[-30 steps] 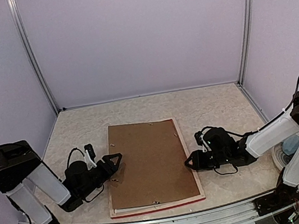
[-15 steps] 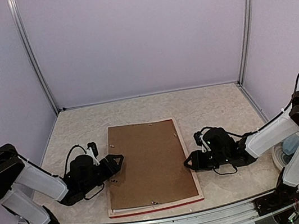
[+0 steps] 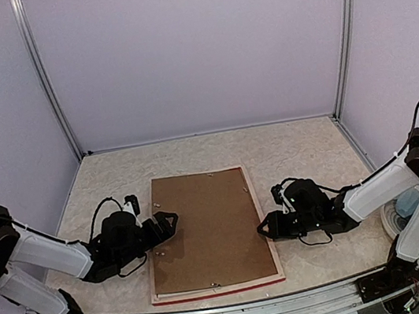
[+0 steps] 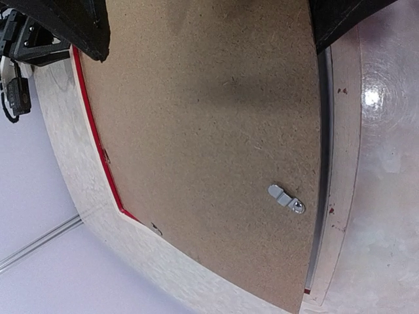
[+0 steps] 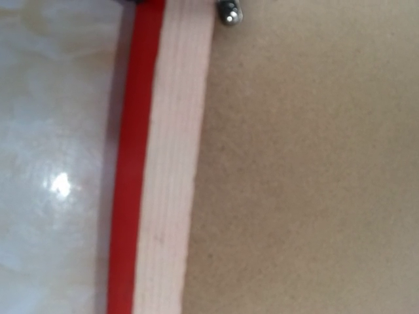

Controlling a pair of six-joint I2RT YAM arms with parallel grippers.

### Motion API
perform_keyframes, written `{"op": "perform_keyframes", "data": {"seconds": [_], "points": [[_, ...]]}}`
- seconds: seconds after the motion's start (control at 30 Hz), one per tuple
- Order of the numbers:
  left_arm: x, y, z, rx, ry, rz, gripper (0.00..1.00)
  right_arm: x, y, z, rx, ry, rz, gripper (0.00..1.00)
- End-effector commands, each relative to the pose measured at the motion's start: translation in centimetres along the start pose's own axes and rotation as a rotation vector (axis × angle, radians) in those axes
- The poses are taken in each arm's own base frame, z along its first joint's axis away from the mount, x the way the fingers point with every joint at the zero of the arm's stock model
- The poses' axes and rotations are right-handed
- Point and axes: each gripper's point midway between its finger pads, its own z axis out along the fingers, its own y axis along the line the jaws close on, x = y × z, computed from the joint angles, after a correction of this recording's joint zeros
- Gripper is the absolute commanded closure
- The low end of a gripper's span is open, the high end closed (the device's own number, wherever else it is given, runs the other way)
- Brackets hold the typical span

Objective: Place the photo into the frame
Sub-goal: Place the backboard on the frame body.

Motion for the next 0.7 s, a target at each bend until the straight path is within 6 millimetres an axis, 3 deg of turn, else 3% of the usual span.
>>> {"op": "perform_keyframes", "data": {"seconds": [0.0,0.37,0.67], "points": [[-1.0,-1.7,0.2,0.026,-0.021,0.041,0.01,1.7,-0.1,0.4,0.001,0.053,-0.003,0.58],[0.5,-1.1,2.0,-0.063,0.063,0.098,0.01,1.6,0.1,0.3,0.007,0.055,-0.013,0.58],[-0.9,-1.0,1.5,-0.133,0.025,0.136,0.01,1.6,0.0,0.5,0.01,0.059,-0.018,0.58]]}}
